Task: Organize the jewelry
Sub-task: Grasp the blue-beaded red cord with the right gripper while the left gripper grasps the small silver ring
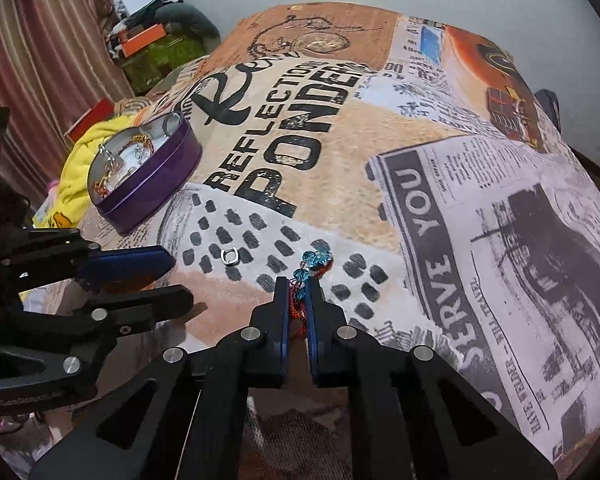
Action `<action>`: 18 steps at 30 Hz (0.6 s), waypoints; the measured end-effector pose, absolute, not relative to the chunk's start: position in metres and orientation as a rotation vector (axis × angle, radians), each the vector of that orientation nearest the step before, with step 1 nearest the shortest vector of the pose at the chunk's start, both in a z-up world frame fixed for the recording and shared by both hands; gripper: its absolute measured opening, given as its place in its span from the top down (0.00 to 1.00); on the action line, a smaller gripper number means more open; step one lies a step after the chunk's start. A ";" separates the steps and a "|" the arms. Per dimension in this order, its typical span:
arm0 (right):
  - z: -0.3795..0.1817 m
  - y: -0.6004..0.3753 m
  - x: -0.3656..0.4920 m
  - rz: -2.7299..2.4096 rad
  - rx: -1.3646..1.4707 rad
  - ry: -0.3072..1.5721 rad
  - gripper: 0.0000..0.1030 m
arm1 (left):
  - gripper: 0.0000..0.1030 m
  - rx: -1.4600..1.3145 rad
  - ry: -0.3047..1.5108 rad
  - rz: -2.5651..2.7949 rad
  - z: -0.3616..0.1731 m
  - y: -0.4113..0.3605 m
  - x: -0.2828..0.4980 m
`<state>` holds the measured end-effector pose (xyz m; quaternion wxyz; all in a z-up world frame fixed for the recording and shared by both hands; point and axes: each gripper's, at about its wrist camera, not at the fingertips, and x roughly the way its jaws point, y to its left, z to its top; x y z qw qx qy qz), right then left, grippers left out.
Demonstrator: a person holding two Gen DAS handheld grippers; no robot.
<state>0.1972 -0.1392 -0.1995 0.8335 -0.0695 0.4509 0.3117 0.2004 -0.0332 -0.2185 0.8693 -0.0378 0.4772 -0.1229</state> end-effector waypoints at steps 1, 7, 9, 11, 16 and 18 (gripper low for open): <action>-0.199 -0.140 0.196 0.659 -0.140 0.957 0.94 | 0.70 -0.076 0.999 -0.259 -0.219 -0.035 0.203; -0.189 -0.155 0.189 0.639 -0.096 0.937 0.94 | 0.70 -0.027 0.987 -0.248 -0.223 -0.048 0.215; -0.186 -0.161 0.187 0.628 -0.088 0.928 0.94 | 0.73 0.011 0.984 -0.230 -0.224 -0.054 0.218; -0.184 -0.164 0.186 0.618 -0.082 0.924 0.94 | 0.77 0.046 0.981 -0.217 -0.225 -0.060 0.220; -0.184 -0.170 0.186 0.610 -0.063 0.928 0.94 | 0.92 0.111 0.976 -0.218 -0.227 -0.067 0.219; -0.182 -0.172 0.184 0.603 -0.064 0.921 0.94 | 0.92 0.128 0.971 -0.224 -0.226 -0.069 0.217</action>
